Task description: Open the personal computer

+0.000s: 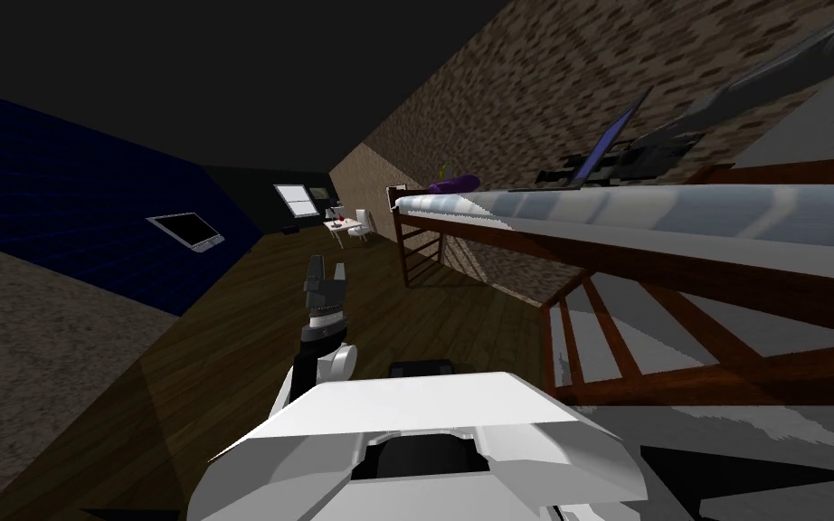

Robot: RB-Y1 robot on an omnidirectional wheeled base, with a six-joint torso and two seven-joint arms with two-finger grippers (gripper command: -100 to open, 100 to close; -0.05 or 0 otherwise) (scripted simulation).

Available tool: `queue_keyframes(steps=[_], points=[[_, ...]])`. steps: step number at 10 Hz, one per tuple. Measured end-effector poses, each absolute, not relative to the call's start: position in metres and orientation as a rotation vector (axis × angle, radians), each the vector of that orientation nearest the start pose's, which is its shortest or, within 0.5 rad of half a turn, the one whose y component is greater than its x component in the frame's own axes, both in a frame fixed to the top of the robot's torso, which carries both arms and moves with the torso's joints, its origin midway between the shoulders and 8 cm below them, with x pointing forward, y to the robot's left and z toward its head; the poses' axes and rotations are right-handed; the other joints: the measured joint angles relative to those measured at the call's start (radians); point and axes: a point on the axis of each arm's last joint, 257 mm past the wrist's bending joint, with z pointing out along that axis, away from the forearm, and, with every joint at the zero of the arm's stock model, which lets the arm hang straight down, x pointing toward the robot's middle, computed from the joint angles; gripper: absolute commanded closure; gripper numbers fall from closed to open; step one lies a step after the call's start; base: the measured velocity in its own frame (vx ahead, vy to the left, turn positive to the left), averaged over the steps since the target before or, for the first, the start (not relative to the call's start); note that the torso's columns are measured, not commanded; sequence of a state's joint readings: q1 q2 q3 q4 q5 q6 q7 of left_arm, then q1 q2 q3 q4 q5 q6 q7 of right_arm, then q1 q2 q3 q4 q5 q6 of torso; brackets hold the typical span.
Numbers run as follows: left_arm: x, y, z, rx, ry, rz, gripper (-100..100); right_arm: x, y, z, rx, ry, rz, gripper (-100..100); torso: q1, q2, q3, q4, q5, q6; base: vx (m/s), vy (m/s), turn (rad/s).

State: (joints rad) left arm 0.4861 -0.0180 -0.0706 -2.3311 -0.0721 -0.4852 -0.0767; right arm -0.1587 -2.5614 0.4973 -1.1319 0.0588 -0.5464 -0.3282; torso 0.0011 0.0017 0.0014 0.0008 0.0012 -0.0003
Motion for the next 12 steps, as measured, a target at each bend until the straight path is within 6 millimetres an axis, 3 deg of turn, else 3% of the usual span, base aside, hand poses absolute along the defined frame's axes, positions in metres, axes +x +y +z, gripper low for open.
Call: queue_keyframes(steps=[5, 12], points=[[0.34, 0.247, 0.048, -0.566, 0.622, -1.269, 0, 0.397, -0.614, 0.406, -0.355, 1.761, -0.936, -100, -0.003, -0.005, -0.004, -0.002, -0.002, 0.0, 0.166, -0.184, 0.086], [0.34, 0.247, 0.048, -0.566, 0.622, -1.27, 0, 0.372, -0.606, 0.461, -0.361, 1.714, -1.109, -100, -0.004, 0.0, -0.001, 0.0, -0.002, 0.0, 0.15, -0.176, 0.064]])
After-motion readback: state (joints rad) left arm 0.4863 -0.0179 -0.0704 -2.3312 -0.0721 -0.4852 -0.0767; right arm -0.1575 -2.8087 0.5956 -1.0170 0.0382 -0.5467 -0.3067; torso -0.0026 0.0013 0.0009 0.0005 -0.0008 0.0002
